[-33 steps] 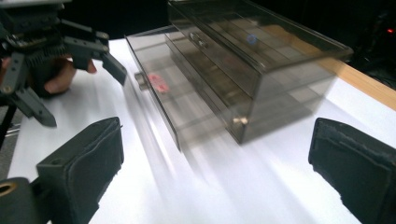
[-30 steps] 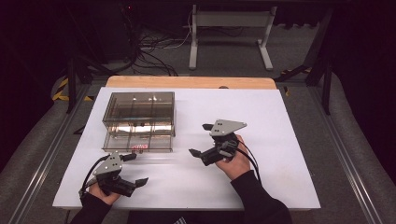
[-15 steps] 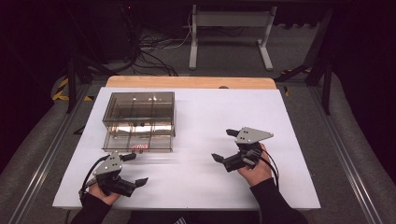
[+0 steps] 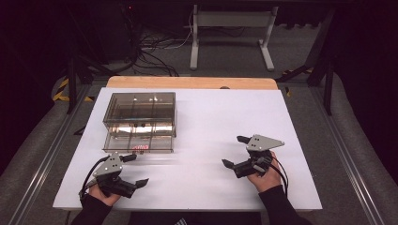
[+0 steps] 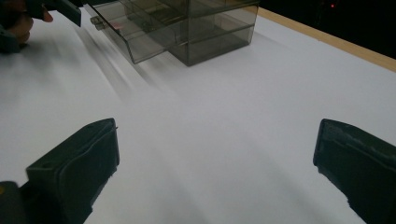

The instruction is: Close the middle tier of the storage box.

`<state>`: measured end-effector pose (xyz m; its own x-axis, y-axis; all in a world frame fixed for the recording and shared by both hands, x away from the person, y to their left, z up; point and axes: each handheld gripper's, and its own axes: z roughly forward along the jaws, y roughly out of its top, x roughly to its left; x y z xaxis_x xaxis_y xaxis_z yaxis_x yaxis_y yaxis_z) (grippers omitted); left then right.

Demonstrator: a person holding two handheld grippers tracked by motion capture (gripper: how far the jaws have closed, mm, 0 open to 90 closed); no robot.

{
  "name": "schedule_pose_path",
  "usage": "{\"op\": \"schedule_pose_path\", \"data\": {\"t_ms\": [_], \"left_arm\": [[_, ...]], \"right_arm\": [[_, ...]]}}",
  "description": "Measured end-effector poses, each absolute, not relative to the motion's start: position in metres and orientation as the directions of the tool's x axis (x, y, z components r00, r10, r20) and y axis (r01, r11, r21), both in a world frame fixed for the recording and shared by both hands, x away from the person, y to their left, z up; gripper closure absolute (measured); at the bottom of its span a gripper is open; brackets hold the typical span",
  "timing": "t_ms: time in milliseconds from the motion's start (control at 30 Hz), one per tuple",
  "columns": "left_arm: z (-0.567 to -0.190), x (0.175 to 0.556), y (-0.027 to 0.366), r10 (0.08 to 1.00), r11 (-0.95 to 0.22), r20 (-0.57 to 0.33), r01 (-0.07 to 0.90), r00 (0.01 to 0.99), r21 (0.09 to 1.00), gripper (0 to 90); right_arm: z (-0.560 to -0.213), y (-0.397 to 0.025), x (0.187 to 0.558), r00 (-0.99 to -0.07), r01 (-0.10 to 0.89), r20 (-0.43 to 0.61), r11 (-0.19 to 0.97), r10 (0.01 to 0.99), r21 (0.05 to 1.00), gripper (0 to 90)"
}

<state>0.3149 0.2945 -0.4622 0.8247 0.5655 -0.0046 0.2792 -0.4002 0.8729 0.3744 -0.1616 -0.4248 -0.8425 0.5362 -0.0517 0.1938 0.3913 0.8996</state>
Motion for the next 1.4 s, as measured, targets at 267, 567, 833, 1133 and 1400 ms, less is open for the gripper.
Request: {"op": "schedule_pose_path", "data": {"t_ms": [267,567,833,1133,1400], "left_arm": [[-0.461,0.314,0.295,0.568,-0.395,-0.004,0.277,0.823,0.876,3.1],[-0.460,0.315,0.296,0.568,-0.391,-0.010,0.280,0.823,0.876,2.9],[-0.458,0.315,0.296,0.581,-0.392,0.000,0.279,0.814,0.876,2.8],[-0.455,0.316,0.298,0.587,-0.391,0.001,0.283,0.809,0.876,6.9],[-0.449,0.318,0.304,0.597,-0.398,-0.014,0.311,0.802,0.863,28.3]], "right_arm": [[-0.437,-0.169,0.373,-0.830,0.205,-0.061,0.404,0.555,0.891,0.0],[-0.446,-0.170,0.368,-0.836,0.200,-0.056,0.397,0.546,0.896,0.0],[-0.446,-0.170,0.367,-0.840,0.197,-0.049,0.388,0.540,0.900,0.0],[-0.447,-0.168,0.367,-0.841,0.196,-0.052,0.394,0.538,0.898,0.0],[-0.447,-0.168,0.367,-0.842,0.199,-0.051,0.396,0.537,0.896,0.0]]}}
